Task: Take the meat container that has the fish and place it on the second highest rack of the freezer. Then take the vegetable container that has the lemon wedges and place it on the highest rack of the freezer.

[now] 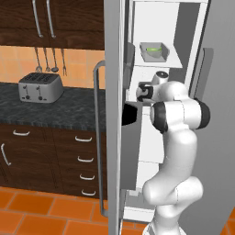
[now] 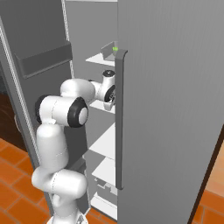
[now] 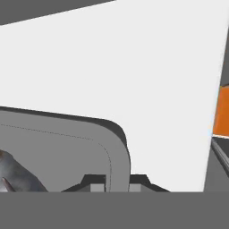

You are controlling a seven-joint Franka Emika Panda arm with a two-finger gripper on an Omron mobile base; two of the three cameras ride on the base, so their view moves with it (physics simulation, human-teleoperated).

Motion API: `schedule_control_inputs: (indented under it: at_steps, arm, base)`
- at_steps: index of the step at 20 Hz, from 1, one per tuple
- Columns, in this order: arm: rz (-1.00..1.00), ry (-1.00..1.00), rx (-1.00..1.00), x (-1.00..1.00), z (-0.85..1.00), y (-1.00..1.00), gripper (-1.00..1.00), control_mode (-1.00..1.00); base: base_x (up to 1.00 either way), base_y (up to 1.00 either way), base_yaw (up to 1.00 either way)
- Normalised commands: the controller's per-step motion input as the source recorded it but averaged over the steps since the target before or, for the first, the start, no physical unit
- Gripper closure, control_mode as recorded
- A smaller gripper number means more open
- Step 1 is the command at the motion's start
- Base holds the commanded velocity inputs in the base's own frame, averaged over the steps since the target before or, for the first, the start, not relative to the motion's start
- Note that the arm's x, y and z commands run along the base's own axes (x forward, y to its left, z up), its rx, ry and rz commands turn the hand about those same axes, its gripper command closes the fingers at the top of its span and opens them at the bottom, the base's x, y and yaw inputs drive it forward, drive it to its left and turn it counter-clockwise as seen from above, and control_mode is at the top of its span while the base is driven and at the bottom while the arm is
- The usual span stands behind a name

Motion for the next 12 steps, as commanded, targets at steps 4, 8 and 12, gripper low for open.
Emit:
schedule_control_inputs:
  at_steps: [4,8,12]
  arm:
    - [0.0,0.03,0.0,0.09,-0.09,-0.06,1.0,-1.0]
    - [0.0,0.16,0.0,0.25,0.0,-0.01,1.0,-1.0]
    - [0.0,0.2,0.0,0.23,0.0,-0.04,1.0,-1.0]
  base:
    - [0.0,0.0,0.0]
    - [0.0,0.0,0.0]
    - [0.0,0.0,0.0]
